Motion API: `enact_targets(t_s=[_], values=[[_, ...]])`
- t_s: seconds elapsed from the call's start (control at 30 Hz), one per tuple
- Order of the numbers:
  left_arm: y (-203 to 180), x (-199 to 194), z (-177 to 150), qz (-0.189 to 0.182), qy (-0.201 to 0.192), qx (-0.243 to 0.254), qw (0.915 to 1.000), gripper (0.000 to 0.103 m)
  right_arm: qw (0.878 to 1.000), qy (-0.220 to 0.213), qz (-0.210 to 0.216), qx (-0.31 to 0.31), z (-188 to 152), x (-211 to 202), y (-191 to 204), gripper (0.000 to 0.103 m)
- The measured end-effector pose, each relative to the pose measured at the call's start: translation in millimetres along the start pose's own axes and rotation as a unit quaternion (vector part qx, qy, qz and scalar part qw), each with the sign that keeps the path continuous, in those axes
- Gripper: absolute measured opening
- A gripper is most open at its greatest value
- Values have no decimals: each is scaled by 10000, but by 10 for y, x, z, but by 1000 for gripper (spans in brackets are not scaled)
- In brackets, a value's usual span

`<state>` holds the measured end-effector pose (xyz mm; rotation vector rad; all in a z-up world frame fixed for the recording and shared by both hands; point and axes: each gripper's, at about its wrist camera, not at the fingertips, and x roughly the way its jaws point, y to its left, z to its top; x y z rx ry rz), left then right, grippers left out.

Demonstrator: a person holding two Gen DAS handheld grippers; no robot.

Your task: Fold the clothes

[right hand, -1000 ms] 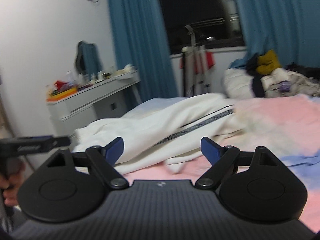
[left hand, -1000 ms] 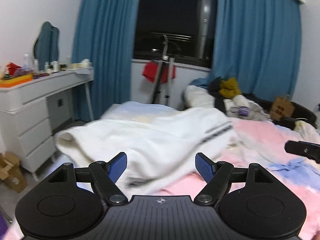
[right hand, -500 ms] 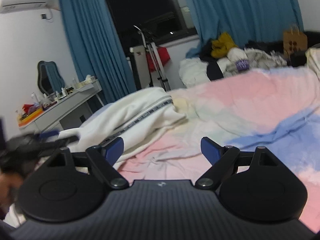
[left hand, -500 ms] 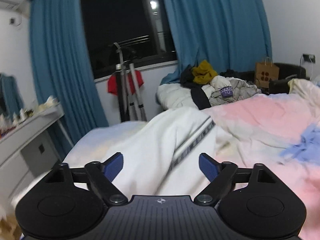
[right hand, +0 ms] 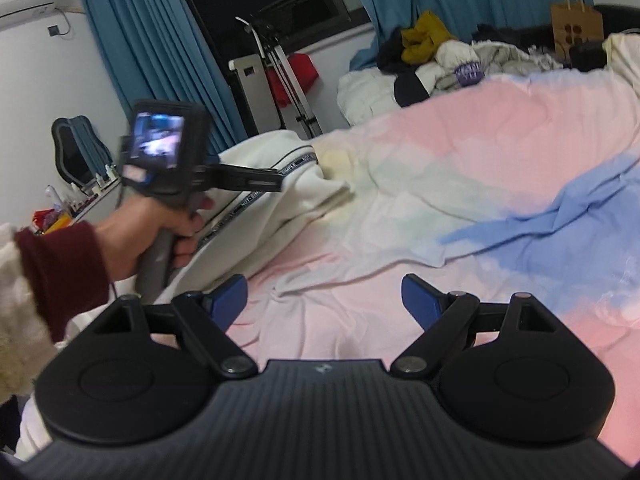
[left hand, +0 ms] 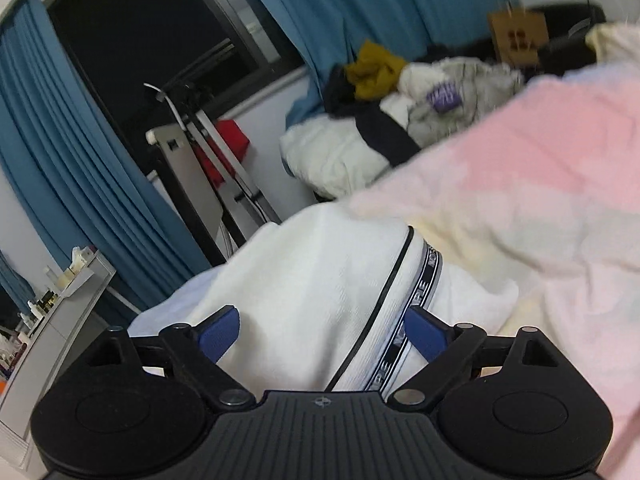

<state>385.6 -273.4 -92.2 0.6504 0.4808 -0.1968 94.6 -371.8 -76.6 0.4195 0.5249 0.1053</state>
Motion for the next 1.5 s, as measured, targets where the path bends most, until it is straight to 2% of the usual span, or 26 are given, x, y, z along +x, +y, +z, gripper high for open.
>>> enact_targets(t_s=[0.1,0.17,0.23,0.27,0.33,0.4,0.5,0.7,0.83,1.0,1.17,1.3,1.37,1.5], values=[[-96,181,22,49,154,23,9999,93,9999,118,-27,94,-22,96,-59,86],[-133,271,33,49,252,24,9997,81,9997,200,-48,156,-38,162,-99,86],[-127,303,33,-19,338,10,9994,52,9994,261,-36,216,-43,207,-126,86],[-121,296,42,-11,401,-18,9992,45,9994,269,-21,235,-47,216,-131,85],[-105,257,70,52,549,-95,9984,4,9993,271,-8,239,-54,226,-131,86],[-44,172,117,35,602,-175,9980,5,9994,281,-39,209,-60,240,-126,86],[112,-131,165,-99,425,-271,9987,4,9992,335,-78,210,-71,275,-122,86],[449,-1148,98,-629,-181,-608,9960,4,9989,342,-150,278,-55,282,-141,86],[520,-1880,-267,-1039,-413,-504,9925,3,9989,168,-102,418,-1,171,-168,86],[489,-2559,-1052,-1428,-289,-659,9871,3,9981,-10,-123,599,41,-6,-208,86],[335,-2758,-1871,-1645,382,-760,9827,2,9959,-46,32,903,43,-76,-266,86],[437,-2767,-2047,-1668,289,-1243,9777,3,9925,71,332,1171,15,-31,-306,86],[495,-2772,-2116,-1677,211,-1498,9742,3,9897,63,646,1277,15,11,-290,87],[578,-2774,-2236,-1722,109,-1904,9664,3,9812,44,1270,1451,137,229,-121,81]])
